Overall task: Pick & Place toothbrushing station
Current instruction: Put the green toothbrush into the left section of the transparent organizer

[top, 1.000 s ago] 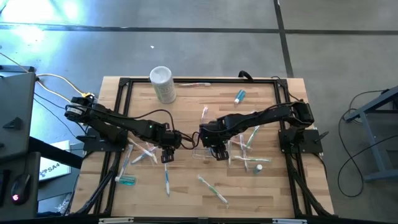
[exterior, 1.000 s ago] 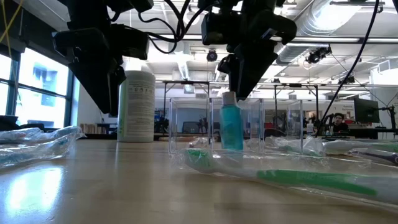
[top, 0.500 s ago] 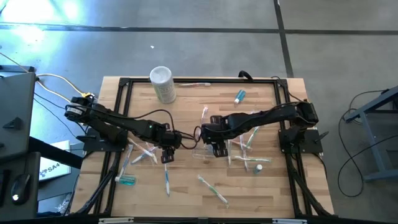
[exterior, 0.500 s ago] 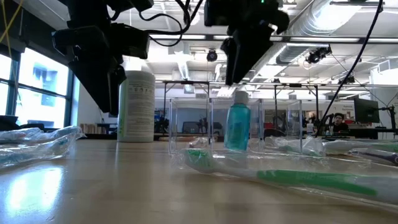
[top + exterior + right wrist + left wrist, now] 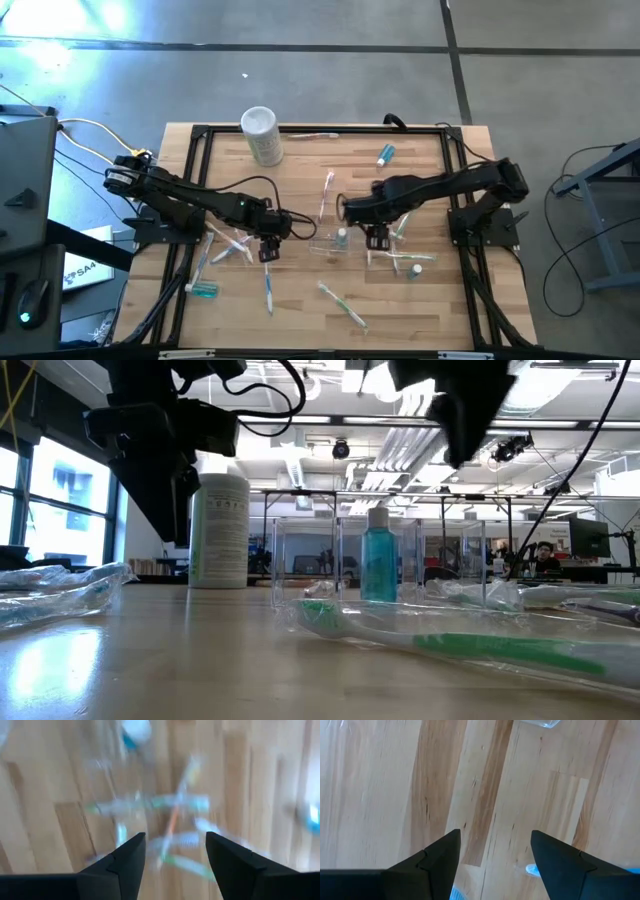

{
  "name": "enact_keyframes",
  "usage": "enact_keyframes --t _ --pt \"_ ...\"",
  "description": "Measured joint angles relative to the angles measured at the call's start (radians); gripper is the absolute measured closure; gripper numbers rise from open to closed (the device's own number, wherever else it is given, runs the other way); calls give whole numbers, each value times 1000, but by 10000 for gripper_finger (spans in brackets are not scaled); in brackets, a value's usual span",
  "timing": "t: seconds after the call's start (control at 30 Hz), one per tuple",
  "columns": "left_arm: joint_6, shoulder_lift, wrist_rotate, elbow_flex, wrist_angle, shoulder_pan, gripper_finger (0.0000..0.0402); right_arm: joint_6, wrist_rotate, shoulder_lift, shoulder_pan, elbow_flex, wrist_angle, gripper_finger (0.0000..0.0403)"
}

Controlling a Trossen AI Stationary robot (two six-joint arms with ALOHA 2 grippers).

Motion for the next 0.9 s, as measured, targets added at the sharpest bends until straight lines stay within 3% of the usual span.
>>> enact_keyframes --t 0.3,0.5,0.7,0.9 --pt "-1 0 65 0 2 0 168 91 41 -73 0 -126 -93 202" --pt "-6 0 105 0 3 0 168 126 48 -234 -16 -273 -81 202" --pt "7 0 103 0 6 0 168 156 49 -436 -78 -439 82 202" --pt "10 0 102 0 11 0 168 333 77 -583 -144 -599 157 202"
